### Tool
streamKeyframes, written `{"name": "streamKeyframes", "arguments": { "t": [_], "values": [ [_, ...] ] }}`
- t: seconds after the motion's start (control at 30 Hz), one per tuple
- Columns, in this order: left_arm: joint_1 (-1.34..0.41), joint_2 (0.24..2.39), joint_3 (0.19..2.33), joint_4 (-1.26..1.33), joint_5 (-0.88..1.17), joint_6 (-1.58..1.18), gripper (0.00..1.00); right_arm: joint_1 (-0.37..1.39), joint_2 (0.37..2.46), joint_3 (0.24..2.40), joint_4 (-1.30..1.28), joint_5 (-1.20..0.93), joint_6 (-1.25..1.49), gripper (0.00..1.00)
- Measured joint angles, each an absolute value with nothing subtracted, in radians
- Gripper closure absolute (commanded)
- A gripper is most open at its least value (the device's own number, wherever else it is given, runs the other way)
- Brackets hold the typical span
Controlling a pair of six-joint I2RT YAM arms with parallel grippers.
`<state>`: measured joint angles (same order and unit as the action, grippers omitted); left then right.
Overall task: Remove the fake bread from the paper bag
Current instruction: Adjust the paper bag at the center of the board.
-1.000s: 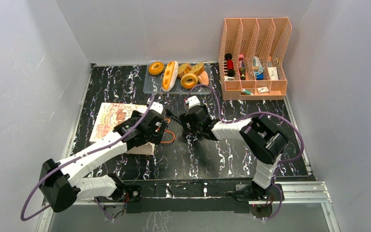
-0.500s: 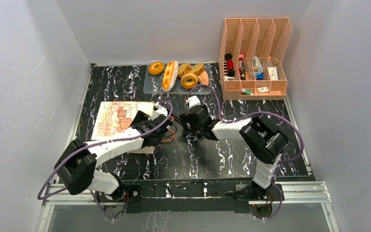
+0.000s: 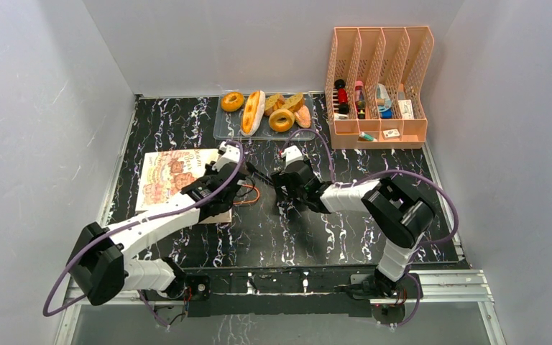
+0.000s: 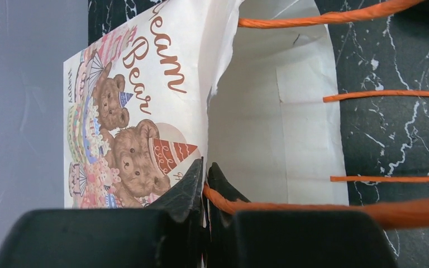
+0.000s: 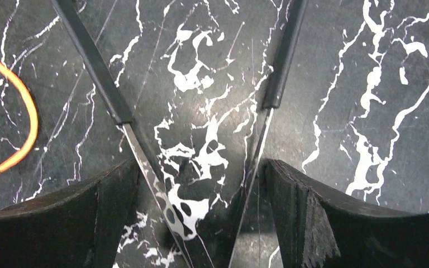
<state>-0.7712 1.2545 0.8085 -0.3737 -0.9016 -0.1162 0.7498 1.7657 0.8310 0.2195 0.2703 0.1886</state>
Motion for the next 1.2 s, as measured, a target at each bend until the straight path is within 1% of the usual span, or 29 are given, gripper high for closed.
{"name": "streamKeyframes", "arguments": {
  "t": [0.23,0.37,0.6,0.97,1.2],
  "values": [
    [-0.738,1.214,0.857,-0.396,-0.905,-0.13,1.0,0.75,1.742,0.807,0.212,0.27,0.189,0.17],
    [-0.712,1.133,0.924,-0.413,-0.899,-0.142,1.0,0.75,1.737,0.801,0.213,0.27,0.194,0.17],
    [-0.62,0.984,1.088,-0.43,-0.864,-0.217,1.0,0.75,1.662,0.757,0.207,0.294,0.216,0.17],
    [-0.58,0.944,1.149,-0.51,-0.727,-0.462,1.0,0.75,1.468,0.754,0.183,0.33,0.247,0.16],
    [-0.569,0.928,1.142,-0.529,-0.584,-0.639,1.0,0.751,1.432,0.787,0.175,0.3,0.254,0.17]
  ]
}}
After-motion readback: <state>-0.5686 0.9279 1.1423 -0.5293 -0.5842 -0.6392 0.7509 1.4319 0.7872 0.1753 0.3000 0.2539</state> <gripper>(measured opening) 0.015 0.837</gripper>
